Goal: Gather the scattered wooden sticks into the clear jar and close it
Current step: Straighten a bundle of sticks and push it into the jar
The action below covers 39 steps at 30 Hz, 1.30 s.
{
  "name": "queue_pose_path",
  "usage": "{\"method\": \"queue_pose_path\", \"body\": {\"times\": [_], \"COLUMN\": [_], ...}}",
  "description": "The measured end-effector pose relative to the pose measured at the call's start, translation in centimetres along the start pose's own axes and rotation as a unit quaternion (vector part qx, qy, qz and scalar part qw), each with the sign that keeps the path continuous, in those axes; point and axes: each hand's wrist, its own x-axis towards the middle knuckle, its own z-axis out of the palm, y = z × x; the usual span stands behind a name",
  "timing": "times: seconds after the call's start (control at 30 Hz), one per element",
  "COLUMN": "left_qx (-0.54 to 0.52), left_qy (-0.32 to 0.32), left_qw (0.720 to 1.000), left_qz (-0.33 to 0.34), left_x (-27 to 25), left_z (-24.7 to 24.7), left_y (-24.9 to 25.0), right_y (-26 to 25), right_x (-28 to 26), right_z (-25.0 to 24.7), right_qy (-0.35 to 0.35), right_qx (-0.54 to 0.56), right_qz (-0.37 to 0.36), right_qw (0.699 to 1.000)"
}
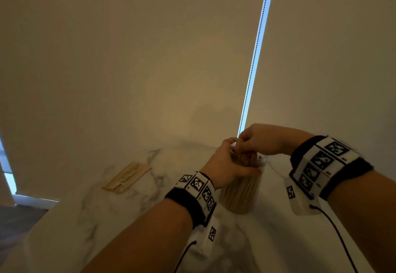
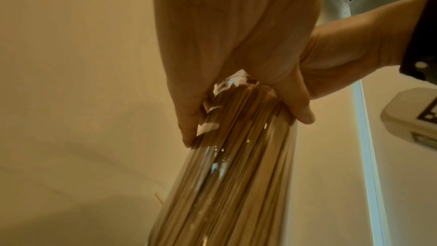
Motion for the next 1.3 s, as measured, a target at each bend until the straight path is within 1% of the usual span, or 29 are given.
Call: {"method": "queue_pose_path", "body": {"times": [0.07,0.13,0.17,0.27,0.3,0.37,0.43,0.47,0.53,0.6,0.7,0.8,0.93,1.0,1.07,1.13,1.23,1.3], "left_qx": [0.003,0.002,0.005,0.024,0.027,0.024,0.021,0.022,0.029,0.034,0.036,0.032,0.022,0.022,0.021,0.023,0.012,-0.002], "left_qy": [0.003,-0.003,-0.007,-0.017,-0.017,-0.018,-0.016,-0.016,-0.020,-0.021,-0.020,-0.024,-0.030,-0.033,-0.032,-0.028,-0.032,-0.042], "left_qw": [1.000,1.000,1.000,1.000,0.999,1.000,1.000,1.000,0.999,0.999,0.999,0.999,0.999,0.999,0.999,0.999,0.999,0.998], "left_qz": [0.005,0.003,0.000,-0.006,-0.008,-0.008,-0.005,-0.005,-0.009,-0.009,-0.008,-0.008,-0.013,-0.016,-0.016,-0.023,-0.031,-0.049], "left_x": [0.1,0.2,0.2,0.4,0.4,0.5,0.4,0.4,0.4,0.4,0.4,0.4,0.6,0.6,0.6,0.7,0.2,-0.8], "left_z": [0.0,0.0,-0.1,-0.2,-0.2,-0.2,-0.2,-0.2,-0.3,-0.3,-0.2,-0.2,-0.1,-0.1,-0.2,-0.2,0.0,-0.3], "left_y": [-0.2,-0.2,-0.2,-0.2,-0.1,-0.2,-0.2,-0.2,0.0,0.1,0.1,0.1,-0.1,-0.2,-0.2,-0.3,-0.1,0.3], "right_y": [-0.1,-0.2,-0.3,-0.4,-0.4,-0.4,0.1,0.3,0.4,0.2,-0.2,-0.3,-0.1,-0.2,-0.5,-0.9,-1.0,-0.6], "right_x": [-0.3,-0.2,-0.2,-0.1,-0.1,-0.3,-0.6,-0.8,-1.3,-1.5,-1.3,-1.0,-0.7,-0.4,-0.2,0.0,0.2,0.0], "right_z": [0.2,0.9,1.2,1.8,1.7,0.9,-0.4,-0.9,-1.5,-1.5,-1.1,-0.2,1.7,1.9,1.5,1.6,2.6,2.9], "right_qy": [0.036,0.068,0.073,0.031,0.013,-0.004,-0.008,-0.021,-0.063,-0.083,-0.049,0.011,0.092,0.130,0.155,0.154,0.090,0.080], "right_qx": [0.020,0.007,-0.012,-0.115,-0.124,-0.088,-0.009,0.017,0.017,-0.020,-0.065,-0.132,-0.197,-0.194,-0.143,-0.093,-0.086,-0.063], "right_qz": [-0.008,-0.003,0.002,0.021,0.028,0.029,0.025,0.021,0.013,0.015,0.031,0.044,0.041,0.050,0.046,0.034,0.037,0.037], "right_qw": [0.999,0.998,0.997,0.993,0.992,0.996,1.000,0.999,0.998,0.996,0.996,0.990,0.975,0.971,0.976,0.983,0.992,0.994]}}
